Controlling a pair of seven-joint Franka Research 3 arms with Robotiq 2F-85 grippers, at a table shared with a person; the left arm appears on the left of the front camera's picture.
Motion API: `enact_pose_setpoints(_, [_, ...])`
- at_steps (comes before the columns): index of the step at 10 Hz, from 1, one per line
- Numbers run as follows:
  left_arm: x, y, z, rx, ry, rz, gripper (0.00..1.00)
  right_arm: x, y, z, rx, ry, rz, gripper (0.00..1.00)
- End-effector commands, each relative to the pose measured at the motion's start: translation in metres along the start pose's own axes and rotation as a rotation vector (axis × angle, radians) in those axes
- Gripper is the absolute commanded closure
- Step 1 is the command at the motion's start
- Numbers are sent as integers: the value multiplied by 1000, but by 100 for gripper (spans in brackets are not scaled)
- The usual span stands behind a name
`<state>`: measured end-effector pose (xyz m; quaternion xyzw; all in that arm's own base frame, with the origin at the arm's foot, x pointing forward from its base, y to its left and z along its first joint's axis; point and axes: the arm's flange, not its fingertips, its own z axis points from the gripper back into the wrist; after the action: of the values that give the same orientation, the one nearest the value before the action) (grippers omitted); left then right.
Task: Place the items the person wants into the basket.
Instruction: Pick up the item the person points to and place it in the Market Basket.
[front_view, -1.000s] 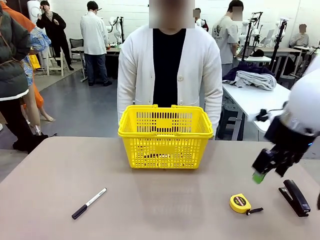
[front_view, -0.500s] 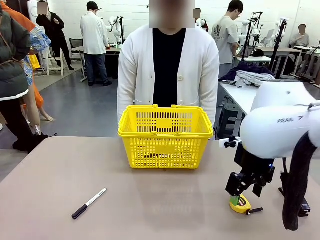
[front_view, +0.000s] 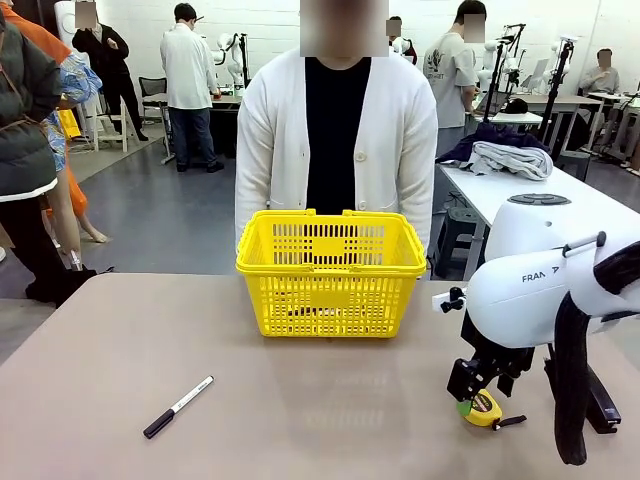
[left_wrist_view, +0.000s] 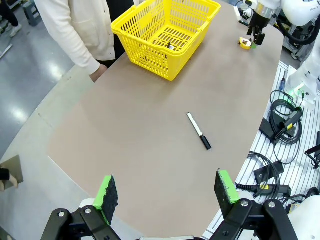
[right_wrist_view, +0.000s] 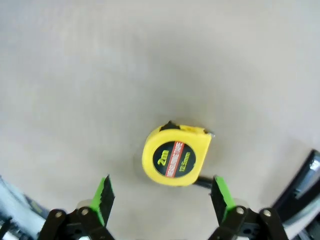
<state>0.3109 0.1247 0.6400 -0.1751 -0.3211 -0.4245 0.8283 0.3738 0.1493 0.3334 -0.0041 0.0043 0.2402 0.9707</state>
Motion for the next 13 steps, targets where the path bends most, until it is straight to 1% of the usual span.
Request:
enact_pose_setpoints(1, [-1, 0, 1, -13, -18, -10, 0, 1, -4, -13, -39, -51, -27, 0])
enact_pose_setpoints(3, [-1, 0, 1, -13, -18, -10, 0, 3, -6, -18, -43, -78, -15, 0])
enact_pose_setpoints(8, [-1, 0, 1, -13, -18, -10, 0, 1, -10, -25, -43, -86, -12, 0])
enact_pose_setpoints(13, [-1, 0, 1, -13, -18, -10, 0, 1, -13, -32, -26, -62, -8, 0])
